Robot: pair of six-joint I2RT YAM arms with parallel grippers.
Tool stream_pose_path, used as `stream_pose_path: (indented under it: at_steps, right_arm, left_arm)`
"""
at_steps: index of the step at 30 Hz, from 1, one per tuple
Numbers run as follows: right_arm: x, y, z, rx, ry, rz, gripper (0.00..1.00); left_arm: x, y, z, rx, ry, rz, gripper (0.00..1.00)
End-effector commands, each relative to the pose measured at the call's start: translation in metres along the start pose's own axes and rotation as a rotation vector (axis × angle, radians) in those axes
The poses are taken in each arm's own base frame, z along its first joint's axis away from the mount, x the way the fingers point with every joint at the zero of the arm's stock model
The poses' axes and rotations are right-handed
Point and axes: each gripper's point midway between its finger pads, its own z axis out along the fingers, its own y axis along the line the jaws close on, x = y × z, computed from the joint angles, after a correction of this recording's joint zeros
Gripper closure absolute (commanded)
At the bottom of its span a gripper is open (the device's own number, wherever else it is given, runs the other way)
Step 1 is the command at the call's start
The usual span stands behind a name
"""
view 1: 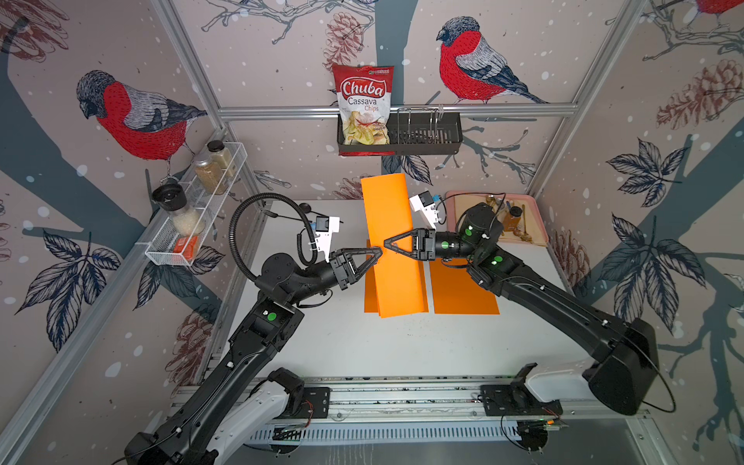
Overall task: Fold the rectangular paper in half along the long edge
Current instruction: Fold the paper.
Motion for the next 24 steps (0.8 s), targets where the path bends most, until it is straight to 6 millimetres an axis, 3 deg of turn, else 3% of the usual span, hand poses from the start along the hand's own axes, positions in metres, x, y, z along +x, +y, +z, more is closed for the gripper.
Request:
stream_pose_path:
  at_steps: [1, 17, 24]
  right_arm:
    - [-0.0031, 0.0076, -0.0010, -0.014, -0.008, -0.040, 0.74]
    - [-0.0031, 0.0118, -0.0028, -0.023, -0.006, -0.052, 0.72]
    - [-0.0051, 0.0166, -0.0079, -0.040, -0.012, -0.059, 0.63]
  left_arm:
    - [-0.0030, -0.0091, -0.0004, 0.036, -0.009, 0.030, 0.82]
    - [-0.0025, -0.0085, -0.0010, 0.032, -0.008, 0.031, 1.00]
    - [-0.0016, -0.0064, -0.0006, 0.028, -0.006, 0.029, 1.00]
